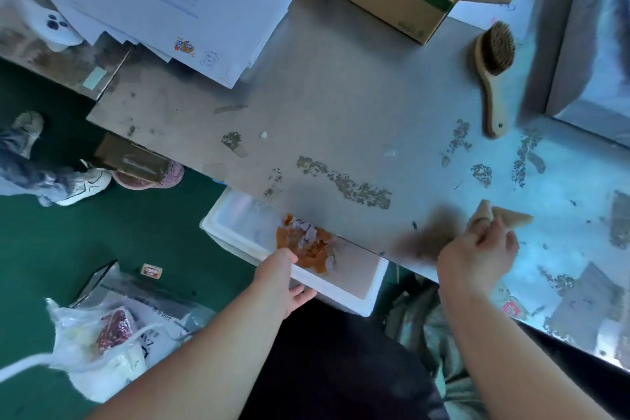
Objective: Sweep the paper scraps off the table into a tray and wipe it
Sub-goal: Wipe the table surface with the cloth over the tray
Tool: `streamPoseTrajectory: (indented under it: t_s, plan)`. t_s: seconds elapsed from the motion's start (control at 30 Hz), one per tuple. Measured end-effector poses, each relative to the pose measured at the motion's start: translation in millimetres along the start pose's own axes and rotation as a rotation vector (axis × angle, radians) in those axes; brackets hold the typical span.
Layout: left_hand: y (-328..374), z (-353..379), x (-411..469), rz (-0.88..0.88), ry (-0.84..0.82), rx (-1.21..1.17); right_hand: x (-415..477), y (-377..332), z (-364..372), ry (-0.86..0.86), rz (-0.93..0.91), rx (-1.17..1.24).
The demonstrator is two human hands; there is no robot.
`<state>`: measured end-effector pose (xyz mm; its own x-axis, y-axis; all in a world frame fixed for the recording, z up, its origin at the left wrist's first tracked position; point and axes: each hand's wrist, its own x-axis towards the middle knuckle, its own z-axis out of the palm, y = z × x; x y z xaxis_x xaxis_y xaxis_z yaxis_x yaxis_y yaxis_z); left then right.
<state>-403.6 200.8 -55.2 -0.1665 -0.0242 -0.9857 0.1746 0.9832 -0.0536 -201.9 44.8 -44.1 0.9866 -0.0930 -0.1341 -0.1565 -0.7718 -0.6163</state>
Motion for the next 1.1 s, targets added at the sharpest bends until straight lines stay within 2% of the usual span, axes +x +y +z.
streamPoseTrajectory:
  t_s: [0.07,0.17,0.53,0.7,0.9,1.1]
  plan:
    - [-2.9,2.8,0.4,0.009,0.003,-0.018,21.8,12.5,14.7,-0.02,0.07,-0.053]
    - [-5.0,5.0,4.3,0.024,0.004,-0.045,52.2,3.8,44.7,-0.025,0.01,-0.112]
    - [-0.4,13.9,10.7,0.022,0.003,-0.074,136.2,-135.3,129.2,-0.165,-0.234,-0.175]
    - [4.5,13.5,8.8,0.031,0.01,-0.057,130.9,-178.8,167.3,-0.309,-0.451,-0.181]
    - [7.4,8.5,13.5,0.024,0.013,-0.076,80.4,-211.1,219.0,-0.476,-0.801,-0.194]
    - [10.6,1.8,14.7,0.034,-0.01,-0.068,13.5,-201.8,230.2,-0.646,-1.101,-0.21]
